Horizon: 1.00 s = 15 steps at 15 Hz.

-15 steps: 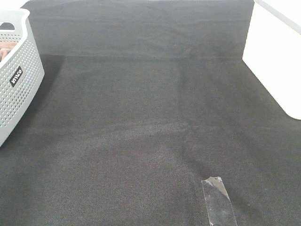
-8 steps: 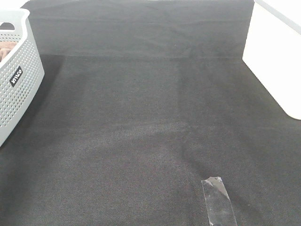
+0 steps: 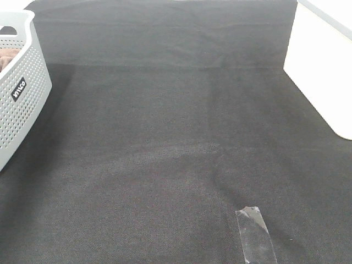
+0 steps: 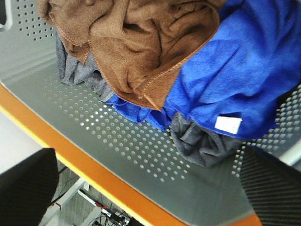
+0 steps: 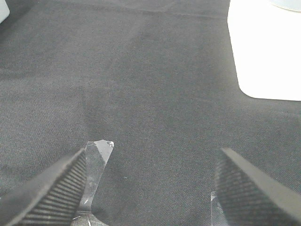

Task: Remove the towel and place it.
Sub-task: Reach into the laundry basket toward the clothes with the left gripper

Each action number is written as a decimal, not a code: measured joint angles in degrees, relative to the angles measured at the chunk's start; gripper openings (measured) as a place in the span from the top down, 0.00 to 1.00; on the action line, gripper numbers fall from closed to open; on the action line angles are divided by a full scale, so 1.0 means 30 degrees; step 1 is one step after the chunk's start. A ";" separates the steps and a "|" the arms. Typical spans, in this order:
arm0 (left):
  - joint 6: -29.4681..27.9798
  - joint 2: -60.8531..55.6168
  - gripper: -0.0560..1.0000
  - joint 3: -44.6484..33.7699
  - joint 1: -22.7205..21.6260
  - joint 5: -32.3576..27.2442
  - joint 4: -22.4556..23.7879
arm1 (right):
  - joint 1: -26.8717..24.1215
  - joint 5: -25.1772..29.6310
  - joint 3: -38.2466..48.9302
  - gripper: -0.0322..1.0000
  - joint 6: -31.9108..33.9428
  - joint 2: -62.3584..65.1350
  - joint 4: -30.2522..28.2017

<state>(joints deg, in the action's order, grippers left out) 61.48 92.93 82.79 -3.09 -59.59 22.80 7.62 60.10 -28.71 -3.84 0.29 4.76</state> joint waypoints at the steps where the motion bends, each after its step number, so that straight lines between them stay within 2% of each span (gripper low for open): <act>1: 0.0611 0.0649 0.01 0.0000 -0.0554 0.0840 -0.0172 | 0.0000 0.0000 0.0000 0.29 0.0000 0.0000 0.0000; 4: 0.1795 0.2998 0.01 0.0000 -0.1872 0.2120 -0.0286 | 0.0000 0.0000 0.0000 0.29 0.0000 0.0000 0.0000; 6: 0.2655 0.4775 0.01 0.0019 -0.2827 0.3648 -0.0286 | 0.0000 0.0000 0.0000 0.29 0.0000 0.0000 0.0000; 9: 0.3285 0.6436 0.02 0.0019 -0.3018 0.4584 -0.0286 | 0.0000 0.0000 0.0000 0.29 0.0000 0.0000 0.0000; 13: 0.3552 0.7487 0.02 0.0153 -0.3018 0.4775 -0.0458 | 0.0000 0.0000 0.0000 0.29 0.0000 0.0000 0.0000; 15: 0.3610 0.7678 0.02 0.0153 -0.3018 0.4947 -0.1222 | 0.0000 0.0000 0.0000 0.29 0.0000 0.0000 0.0000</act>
<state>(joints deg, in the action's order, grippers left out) 72.31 115.97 83.25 -12.15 -44.75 19.14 7.62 60.10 -28.71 -3.84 0.29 4.76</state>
